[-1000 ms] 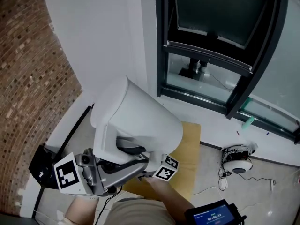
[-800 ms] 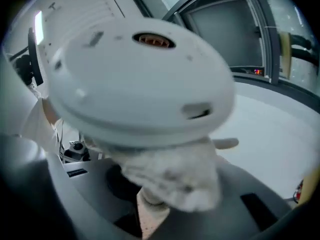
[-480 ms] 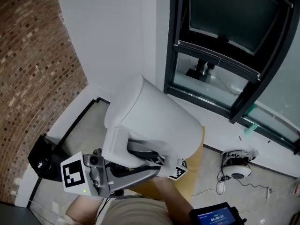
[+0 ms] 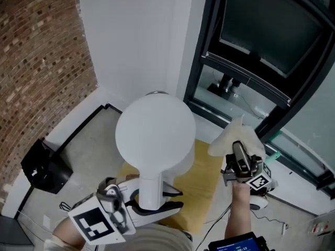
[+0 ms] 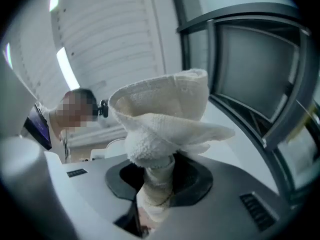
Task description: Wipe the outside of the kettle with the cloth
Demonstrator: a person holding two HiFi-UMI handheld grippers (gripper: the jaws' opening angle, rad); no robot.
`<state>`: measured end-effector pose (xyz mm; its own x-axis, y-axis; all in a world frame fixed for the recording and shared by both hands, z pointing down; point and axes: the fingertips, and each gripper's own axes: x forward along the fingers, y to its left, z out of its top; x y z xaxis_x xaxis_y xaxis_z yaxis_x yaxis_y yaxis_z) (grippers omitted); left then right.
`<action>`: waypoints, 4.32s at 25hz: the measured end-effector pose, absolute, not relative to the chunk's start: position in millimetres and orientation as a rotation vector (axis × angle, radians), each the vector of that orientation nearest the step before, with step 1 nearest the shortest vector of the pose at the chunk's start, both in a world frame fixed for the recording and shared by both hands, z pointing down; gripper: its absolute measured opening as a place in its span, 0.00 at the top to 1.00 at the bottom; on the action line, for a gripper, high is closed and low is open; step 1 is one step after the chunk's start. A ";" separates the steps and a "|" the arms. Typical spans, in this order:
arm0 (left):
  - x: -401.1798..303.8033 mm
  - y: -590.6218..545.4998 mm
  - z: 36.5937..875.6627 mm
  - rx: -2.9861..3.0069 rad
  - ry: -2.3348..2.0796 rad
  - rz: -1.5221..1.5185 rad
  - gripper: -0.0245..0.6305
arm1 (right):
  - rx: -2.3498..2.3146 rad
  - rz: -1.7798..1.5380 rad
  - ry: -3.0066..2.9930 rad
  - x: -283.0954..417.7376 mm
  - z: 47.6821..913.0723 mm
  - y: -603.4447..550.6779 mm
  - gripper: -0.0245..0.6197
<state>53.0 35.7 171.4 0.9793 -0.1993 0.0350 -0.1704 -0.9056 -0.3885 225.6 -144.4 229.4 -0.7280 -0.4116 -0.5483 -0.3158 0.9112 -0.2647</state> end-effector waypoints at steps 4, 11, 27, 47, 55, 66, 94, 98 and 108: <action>65.8 3.9 220.7 -2.683 0.447 -0.318 0.84 | -0.500 0.355 2.942 163.7 119.2 -121.4 0.78; 102.4 -16.0 273.1 -2.522 0.498 -0.478 0.83 | -0.032 1.527 3.407 23.9 91.3 -90.2 0.78; 113.8 17.6 336.3 -2.523 0.333 -0.523 0.81 | 2.005 1.345 3.802 -59.8 293.4 -93.6 0.78; 16.0 112.6 343.9 -2.837 -0.460 -0.313 0.81 | 1.440 -0.945 3.238 -64.8 347.5 -83.7 0.78; 12.4 126.2 355.5 -2.866 -0.565 -0.336 0.81 | 1.581 -1.159 2.936 -59.6 334.6 -73.2 0.78; 6.1 124.4 327.5 -2.916 -0.679 -0.258 0.80 | 1.812 -1.443 2.752 -69.8 412.2 -34.9 0.78; 9.4 116.3 325.9 -3.056 -0.662 -0.121 0.81 | 1.057 -1.348 2.425 -48.8 389.9 -86.2 0.78; 5.1 89.2 317.1 -3.094 -0.488 -0.088 0.82 | 0.509 -1.061 2.544 2.3 349.0 -170.3 0.78; 15.8 -29.8 334.5 -3.299 0.113 -0.128 0.83 | -0.135 -0.321 2.967 59.1 210.6 -115.0 0.78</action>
<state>15.8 -29.8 334.5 0.9947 -0.0618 0.0822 -0.0743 -0.9846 0.1585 59.1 -115.0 210.6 -0.9841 -0.1055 -0.1429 -0.0724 0.9730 -0.2193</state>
